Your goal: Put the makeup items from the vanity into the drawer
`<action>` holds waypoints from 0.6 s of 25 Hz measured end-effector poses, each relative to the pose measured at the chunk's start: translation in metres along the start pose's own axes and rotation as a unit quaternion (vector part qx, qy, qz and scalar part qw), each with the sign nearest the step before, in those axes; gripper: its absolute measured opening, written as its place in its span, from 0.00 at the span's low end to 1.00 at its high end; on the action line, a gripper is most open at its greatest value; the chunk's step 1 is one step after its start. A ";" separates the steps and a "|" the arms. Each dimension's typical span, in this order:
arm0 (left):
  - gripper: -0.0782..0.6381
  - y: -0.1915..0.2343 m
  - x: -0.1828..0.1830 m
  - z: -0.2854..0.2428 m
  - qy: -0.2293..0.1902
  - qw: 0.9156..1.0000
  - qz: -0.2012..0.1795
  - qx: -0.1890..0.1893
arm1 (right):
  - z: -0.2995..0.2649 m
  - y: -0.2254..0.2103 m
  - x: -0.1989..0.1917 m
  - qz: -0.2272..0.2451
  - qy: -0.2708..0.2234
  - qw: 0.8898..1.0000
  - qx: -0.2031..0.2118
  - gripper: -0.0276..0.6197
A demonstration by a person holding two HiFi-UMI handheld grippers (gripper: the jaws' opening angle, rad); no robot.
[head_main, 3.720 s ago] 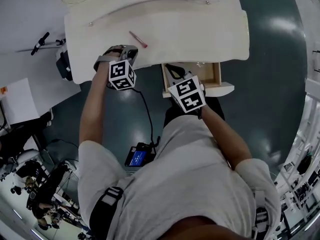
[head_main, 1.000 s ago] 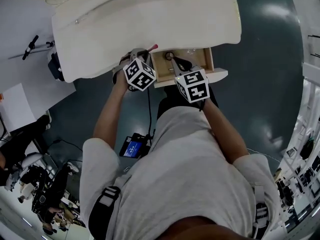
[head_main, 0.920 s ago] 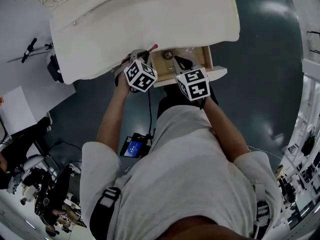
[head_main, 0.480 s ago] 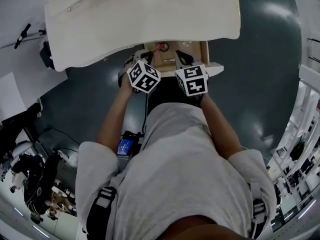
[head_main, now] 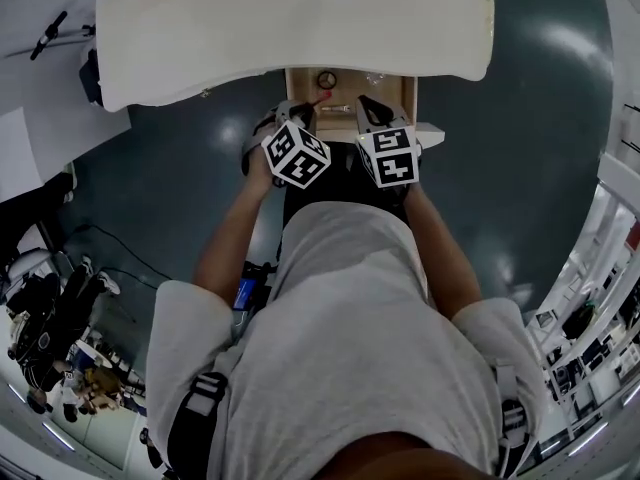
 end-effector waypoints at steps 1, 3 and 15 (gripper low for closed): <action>0.18 -0.008 0.007 -0.003 0.000 1.000 -0.008 -0.003 | 0.002 -0.008 -0.006 -0.005 0.000 1.000 -0.004 0.07; 0.18 -0.019 0.020 -0.008 -0.001 1.000 -0.025 -0.008 | 0.007 -0.020 -0.015 -0.019 0.000 1.000 -0.012 0.07; 0.18 -0.070 0.075 -0.032 0.017 0.986 -0.168 0.001 | 0.038 -0.061 -0.071 -0.118 -0.008 0.992 -0.038 0.07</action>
Point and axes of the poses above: the fingertips, and each gripper's own axes: z backward along the fingers, y to its left, x out of its top, the point moved 2 cm from there along z, backward along the fingers, and after that the axes turned 14 degrees about y, right-handed, at the moved point
